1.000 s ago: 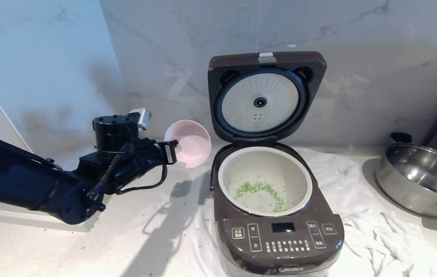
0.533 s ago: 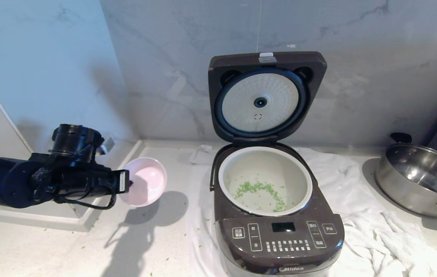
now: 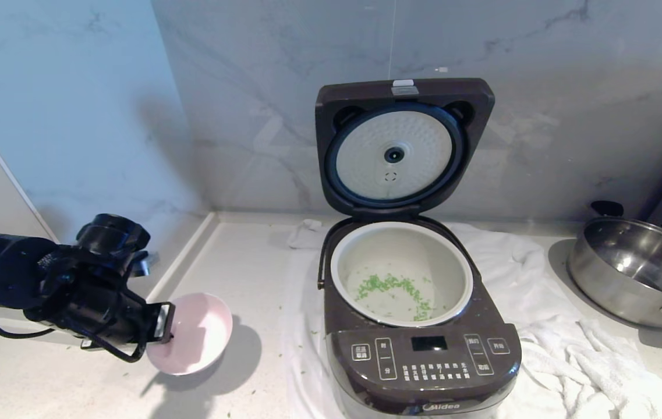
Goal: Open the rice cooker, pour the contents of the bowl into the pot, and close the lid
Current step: Place the bowl on the table
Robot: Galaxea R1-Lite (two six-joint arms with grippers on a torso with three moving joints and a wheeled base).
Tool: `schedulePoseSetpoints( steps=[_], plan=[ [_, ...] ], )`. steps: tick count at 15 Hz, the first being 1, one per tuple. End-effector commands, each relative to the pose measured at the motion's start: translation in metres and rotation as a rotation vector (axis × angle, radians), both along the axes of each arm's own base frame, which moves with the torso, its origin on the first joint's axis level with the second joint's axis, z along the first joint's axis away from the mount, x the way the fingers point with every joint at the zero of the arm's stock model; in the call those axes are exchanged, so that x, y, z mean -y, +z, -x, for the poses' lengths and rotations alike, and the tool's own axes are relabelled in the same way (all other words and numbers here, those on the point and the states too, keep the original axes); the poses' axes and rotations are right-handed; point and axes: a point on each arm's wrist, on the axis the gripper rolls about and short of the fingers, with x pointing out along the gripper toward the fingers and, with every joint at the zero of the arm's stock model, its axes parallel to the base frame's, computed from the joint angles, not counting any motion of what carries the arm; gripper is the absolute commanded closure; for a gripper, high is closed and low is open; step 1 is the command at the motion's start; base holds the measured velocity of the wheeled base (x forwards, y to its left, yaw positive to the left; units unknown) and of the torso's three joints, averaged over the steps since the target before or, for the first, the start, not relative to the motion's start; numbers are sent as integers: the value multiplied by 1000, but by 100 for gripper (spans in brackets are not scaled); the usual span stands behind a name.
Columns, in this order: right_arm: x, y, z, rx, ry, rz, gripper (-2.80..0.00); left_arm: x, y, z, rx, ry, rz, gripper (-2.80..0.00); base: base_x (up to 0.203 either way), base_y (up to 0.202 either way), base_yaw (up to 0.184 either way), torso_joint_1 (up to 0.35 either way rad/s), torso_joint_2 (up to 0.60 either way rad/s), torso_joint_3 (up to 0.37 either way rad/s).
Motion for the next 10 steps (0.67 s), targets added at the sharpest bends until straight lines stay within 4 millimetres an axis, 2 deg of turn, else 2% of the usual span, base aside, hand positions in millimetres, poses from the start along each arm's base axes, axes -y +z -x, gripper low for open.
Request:
schedulePoseSetpoints(
  steps=[1,5,10],
  plan=[
    [0,0,0,0,1,0,0,1,-23,-9,-89,25,-4,0,0,0,0,0,0,0],
    [0,0,0,0,1,0,0,1,-44,-23,-146,54,-41,0,0,0,0,0,0,0],
    [0,0,0,0,1,0,0,-1,-51,-32,-153,80,-85,0,0,0,0,0,0,0]
  ],
)
